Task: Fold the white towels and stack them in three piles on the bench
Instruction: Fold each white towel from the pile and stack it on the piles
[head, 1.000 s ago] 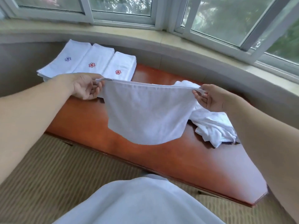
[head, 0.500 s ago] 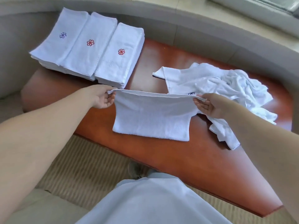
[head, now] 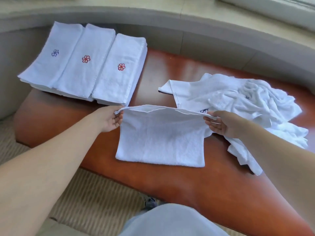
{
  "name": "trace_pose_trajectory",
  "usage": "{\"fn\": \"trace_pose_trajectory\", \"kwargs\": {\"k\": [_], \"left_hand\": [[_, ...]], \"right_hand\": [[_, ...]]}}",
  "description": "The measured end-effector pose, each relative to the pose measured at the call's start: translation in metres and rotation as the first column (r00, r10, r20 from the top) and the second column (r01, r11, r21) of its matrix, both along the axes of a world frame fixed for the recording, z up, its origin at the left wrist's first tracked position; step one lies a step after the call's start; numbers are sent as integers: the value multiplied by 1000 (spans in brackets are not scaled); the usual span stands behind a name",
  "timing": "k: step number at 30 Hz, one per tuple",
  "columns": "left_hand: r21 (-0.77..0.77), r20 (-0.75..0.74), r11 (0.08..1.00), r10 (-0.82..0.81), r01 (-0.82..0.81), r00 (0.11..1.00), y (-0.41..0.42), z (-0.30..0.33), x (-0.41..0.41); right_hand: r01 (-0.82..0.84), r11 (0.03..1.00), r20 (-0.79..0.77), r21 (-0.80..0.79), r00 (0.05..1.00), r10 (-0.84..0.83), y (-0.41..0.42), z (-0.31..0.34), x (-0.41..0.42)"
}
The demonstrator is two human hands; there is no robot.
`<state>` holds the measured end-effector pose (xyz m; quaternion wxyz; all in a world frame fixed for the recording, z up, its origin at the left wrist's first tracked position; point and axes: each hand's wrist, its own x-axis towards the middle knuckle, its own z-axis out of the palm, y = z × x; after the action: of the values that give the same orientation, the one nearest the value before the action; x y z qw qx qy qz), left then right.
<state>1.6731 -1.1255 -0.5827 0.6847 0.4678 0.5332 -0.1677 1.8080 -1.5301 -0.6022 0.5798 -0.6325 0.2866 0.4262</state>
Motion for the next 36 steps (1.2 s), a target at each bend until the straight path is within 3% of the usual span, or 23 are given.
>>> {"fn": "trace_pose_trajectory", "kwargs": {"k": [12, 17, 25, 36], "left_hand": [[39, -29, 997, -72, 73, 997, 5, -14, -38], [127, -58, 978, -162, 168, 985, 6, -33, -64], [372, -158, 793, -458, 482, 875, -11, -74, -103], [484, -242, 612, -593, 626, 768, -16, -126, -145]], "right_hand": [[-11, 1000, -9, -26, 1000, 10, -7, 0, -37], [-103, 987, -11, -120, 995, 102, -9, -18, -73], [-298, 899, 96, -320, 934, 344, -17, -66, -124], [-388, 741, 144, -548, 829, 540, -21, -111, -160]]}}
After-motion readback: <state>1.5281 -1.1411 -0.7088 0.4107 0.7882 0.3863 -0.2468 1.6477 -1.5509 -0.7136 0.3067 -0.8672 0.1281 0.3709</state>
